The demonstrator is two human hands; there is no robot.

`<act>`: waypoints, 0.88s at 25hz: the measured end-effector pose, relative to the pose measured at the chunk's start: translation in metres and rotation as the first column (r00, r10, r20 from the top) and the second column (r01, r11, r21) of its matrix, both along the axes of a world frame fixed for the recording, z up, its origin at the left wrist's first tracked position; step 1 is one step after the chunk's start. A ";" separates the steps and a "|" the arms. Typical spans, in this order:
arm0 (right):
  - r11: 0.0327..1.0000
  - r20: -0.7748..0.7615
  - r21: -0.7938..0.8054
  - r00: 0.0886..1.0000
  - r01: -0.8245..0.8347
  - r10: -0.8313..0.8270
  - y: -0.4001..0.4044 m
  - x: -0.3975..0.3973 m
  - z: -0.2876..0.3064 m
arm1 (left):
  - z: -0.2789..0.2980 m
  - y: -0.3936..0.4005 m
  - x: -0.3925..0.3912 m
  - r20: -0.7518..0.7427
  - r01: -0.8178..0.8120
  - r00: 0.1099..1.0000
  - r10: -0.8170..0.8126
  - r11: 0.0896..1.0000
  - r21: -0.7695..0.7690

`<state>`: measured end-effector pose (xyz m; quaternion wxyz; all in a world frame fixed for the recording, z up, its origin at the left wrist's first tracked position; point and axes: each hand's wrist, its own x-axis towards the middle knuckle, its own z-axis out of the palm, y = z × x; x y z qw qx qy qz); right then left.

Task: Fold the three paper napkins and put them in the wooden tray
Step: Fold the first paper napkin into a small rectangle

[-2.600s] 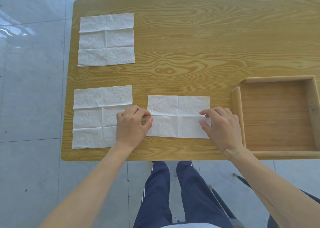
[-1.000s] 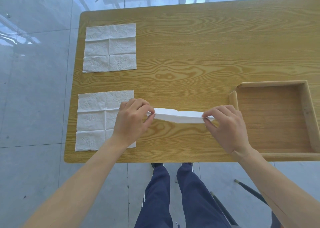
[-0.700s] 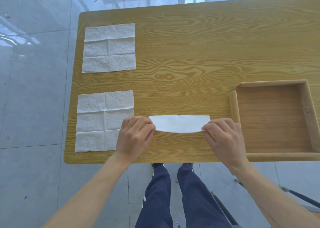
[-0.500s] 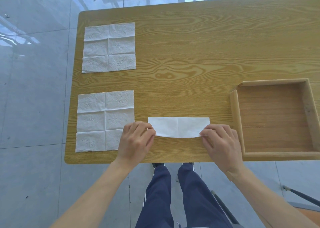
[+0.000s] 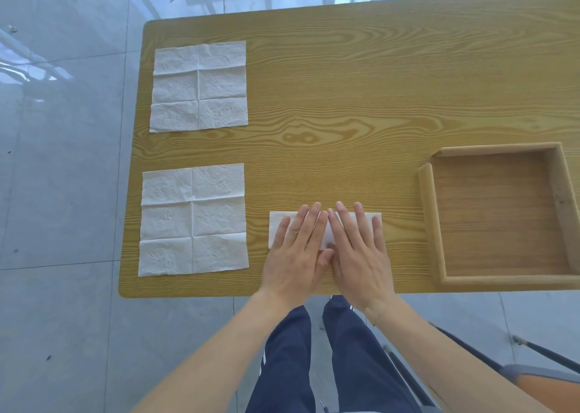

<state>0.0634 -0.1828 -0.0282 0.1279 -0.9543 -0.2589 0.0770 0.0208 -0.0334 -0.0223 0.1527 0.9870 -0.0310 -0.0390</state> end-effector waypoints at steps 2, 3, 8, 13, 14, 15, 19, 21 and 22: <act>0.996 -0.036 -0.087 0.999 -0.022 0.019 -0.002 0.003 -0.010 | -0.007 -0.003 0.001 -0.093 -0.009 0.996 0.014 0.999 0.047; 0.993 -0.047 -0.118 0.999 -0.022 0.017 -0.005 0.004 -0.015 | -0.010 -0.003 0.001 -0.123 -0.009 0.992 0.018 0.997 0.075; 0.988 -0.045 -0.156 0.999 -0.013 0.006 -0.008 0.003 -0.025 | -0.020 -0.003 -0.001 -0.174 0.007 0.985 0.017 0.991 0.135; 0.981 -0.064 -0.173 0.993 0.091 -0.104 -0.021 0.008 -0.023 | -0.021 0.016 -0.006 -0.174 -0.038 0.983 0.062 0.990 0.136; 0.977 -0.072 -0.176 0.989 0.118 -0.133 -0.027 0.010 -0.023 | -0.021 0.023 -0.008 -0.174 -0.047 0.982 0.072 0.989 0.143; 0.974 -0.076 -0.178 0.985 0.141 -0.156 -0.033 0.013 -0.024 | -0.021 0.030 -0.010 -0.176 -0.054 0.981 0.081 0.987 0.152; 0.970 -0.085 -0.158 0.976 0.186 -0.201 -0.049 0.018 -0.025 | -0.018 0.045 -0.014 -0.229 -0.055 0.969 0.095 0.983 0.176; 0.972 -0.087 -0.147 0.977 0.182 -0.196 -0.050 0.019 -0.024 | -0.016 0.045 -0.013 -0.249 -0.054 0.964 0.096 0.984 0.171; 0.975 -0.090 -0.136 0.978 0.177 -0.190 -0.049 0.019 -0.024 | -0.014 0.044 -0.013 -0.243 -0.059 0.965 0.097 0.985 0.161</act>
